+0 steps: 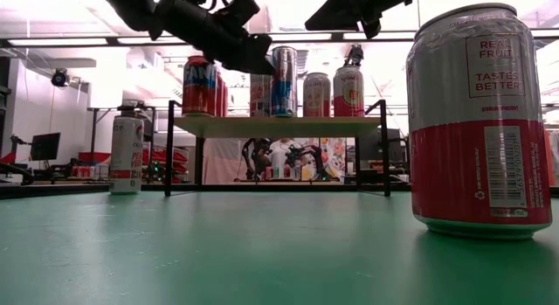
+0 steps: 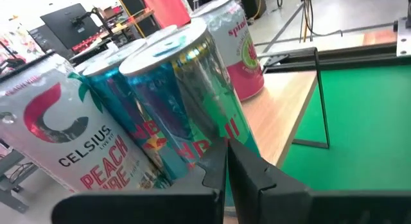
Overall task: Place canned beverage on shelf
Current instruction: Put the blue soda can on the shelf aligned with other blue soda cans
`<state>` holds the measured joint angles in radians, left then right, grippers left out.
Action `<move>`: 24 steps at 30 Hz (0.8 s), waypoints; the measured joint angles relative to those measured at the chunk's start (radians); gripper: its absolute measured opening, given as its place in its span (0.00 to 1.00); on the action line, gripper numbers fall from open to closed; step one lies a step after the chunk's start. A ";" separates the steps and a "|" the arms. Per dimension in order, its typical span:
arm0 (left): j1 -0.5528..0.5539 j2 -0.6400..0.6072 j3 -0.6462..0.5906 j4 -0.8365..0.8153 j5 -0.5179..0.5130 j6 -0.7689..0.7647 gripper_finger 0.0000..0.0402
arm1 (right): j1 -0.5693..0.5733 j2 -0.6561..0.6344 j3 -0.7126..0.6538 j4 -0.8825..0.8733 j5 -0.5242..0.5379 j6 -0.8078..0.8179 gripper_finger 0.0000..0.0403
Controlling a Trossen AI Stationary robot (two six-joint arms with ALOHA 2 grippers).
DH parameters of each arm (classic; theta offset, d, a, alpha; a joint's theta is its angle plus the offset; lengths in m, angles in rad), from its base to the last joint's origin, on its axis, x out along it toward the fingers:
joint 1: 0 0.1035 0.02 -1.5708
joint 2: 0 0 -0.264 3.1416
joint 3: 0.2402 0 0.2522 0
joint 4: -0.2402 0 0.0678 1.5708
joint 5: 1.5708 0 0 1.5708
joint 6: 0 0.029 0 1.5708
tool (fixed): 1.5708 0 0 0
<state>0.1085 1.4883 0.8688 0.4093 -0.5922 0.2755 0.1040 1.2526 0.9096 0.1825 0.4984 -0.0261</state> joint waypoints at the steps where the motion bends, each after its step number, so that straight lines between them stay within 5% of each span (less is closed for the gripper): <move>1: 0.000 0.000 0.000 0.005 0.000 0.000 0.00 | 0.000 0.000 0.000 0.000 0.000 0.000 0.02; 24: 0.012 0.000 0.000 0.065 0.035 0.000 0.00 | 0.000 0.000 0.000 -0.011 0.000 -0.002 0.02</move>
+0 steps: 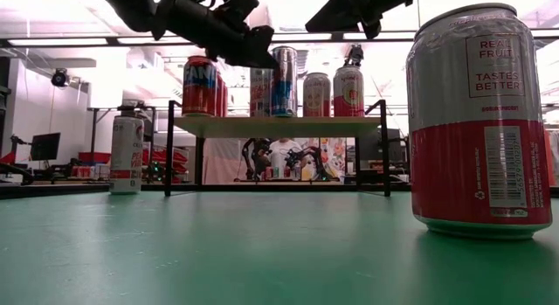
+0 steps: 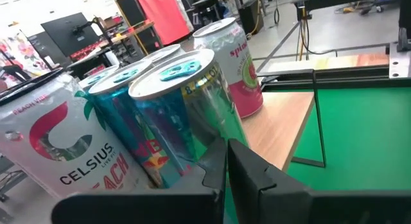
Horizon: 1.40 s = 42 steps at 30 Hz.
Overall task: Place canned beverage on shelf
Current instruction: Put the blue soda can on the shelf aligned with other blue soda cans, then put the white orange soda can on the shelf aligned with other white orange soda cans
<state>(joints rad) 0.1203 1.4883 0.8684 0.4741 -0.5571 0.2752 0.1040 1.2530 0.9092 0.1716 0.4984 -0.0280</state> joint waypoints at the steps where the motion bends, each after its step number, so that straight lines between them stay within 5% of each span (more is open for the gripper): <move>1: 0.002 0.000 0.000 0.002 0.000 0.000 0.00 | 0.000 0.000 0.000 -0.001 0.000 -0.001 0.02; 24: -0.007 -0.023 0.000 0.016 0.051 0.005 0.00 | 0.000 0.000 -0.001 -0.002 0.000 0.013 0.02; 37: -0.179 -0.369 -0.117 -0.143 0.043 0.098 0.00 | 0.001 0.008 0.070 -0.002 -0.009 0.072 0.02; 42: -0.223 -0.528 -0.132 -0.338 -0.089 0.019 0.00 | 0.001 0.044 0.153 -0.062 -0.029 0.081 0.02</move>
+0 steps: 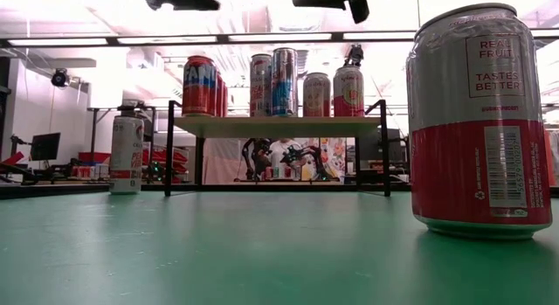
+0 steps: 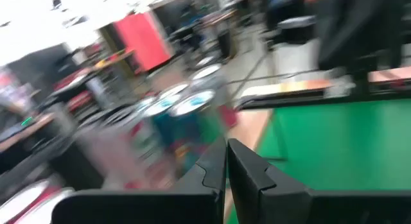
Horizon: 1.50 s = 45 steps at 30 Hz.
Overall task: Place canned beverage on shelf
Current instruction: Put the white orange soda can on the shelf aligned with other white orange soda cans
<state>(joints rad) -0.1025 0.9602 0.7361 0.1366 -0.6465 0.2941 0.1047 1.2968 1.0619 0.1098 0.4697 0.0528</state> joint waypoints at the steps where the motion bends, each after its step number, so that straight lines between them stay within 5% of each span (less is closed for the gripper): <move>1: -0.006 -0.026 0.000 -0.035 -0.043 -0.021 0.00 | 0.000 0.010 0.022 -0.032 0.000 0.007 0.02; 7: -0.022 -0.158 0.000 -0.200 -0.179 -0.123 0.00 | 0.000 0.083 0.207 -0.323 0.001 0.090 0.02; 16: -0.034 -0.266 0.000 -0.327 -0.085 -0.196 0.00 | -0.001 0.149 0.441 -0.786 -0.075 0.264 0.02; 22: -0.035 -0.276 -0.001 -0.331 0.104 -0.228 0.00 | 0.000 0.158 0.456 -0.894 -0.329 0.437 0.02; 28: -0.038 -0.260 -0.004 -0.329 0.136 -0.264 0.00 | 0.040 0.174 0.455 -0.917 -0.554 0.595 0.02; 35: -0.041 -0.229 -0.005 -0.310 0.136 -0.304 0.00 | 0.149 0.207 0.455 -0.985 -0.612 0.730 0.02; 45: -0.066 -0.180 -0.006 -0.261 0.210 -0.345 0.00 | 0.310 0.225 0.454 -1.364 -0.691 1.168 0.02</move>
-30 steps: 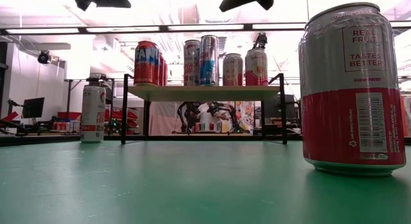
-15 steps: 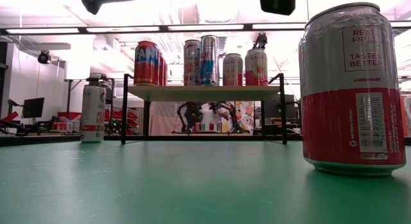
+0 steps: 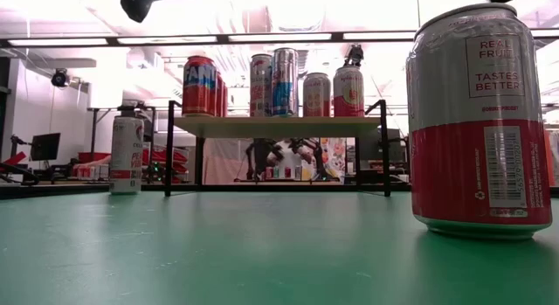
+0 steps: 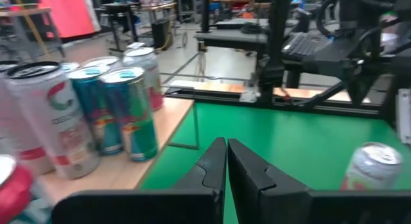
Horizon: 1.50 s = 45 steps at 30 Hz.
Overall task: Place canned beverage on shelf
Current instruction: Put the white orange soda can on the shelf aligned with other white orange soda cans
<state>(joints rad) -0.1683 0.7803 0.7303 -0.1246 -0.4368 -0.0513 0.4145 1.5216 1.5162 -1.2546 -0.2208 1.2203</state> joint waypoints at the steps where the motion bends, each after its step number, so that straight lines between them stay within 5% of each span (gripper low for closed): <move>1: -0.008 0.006 0.000 0.009 0.002 -0.001 0.00 | 0.017 0.000 0.000 -0.009 0.000 0.020 0.02; 12: -0.133 0.065 0.000 0.080 0.003 0.004 0.00 | 0.104 0.040 0.000 0.136 0.064 0.131 0.07; 28: -0.187 0.095 0.000 0.138 0.001 -0.002 0.00 | 0.093 0.134 0.000 0.254 0.056 0.160 0.71; 45: -0.186 0.103 0.000 0.150 -0.001 0.000 0.00 | 0.069 0.173 0.000 0.275 0.142 0.154 0.74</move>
<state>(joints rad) -0.3546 0.8837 0.7303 0.0254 -0.4377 -0.0517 0.4839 1.6947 1.5166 -0.9797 -0.0788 1.3742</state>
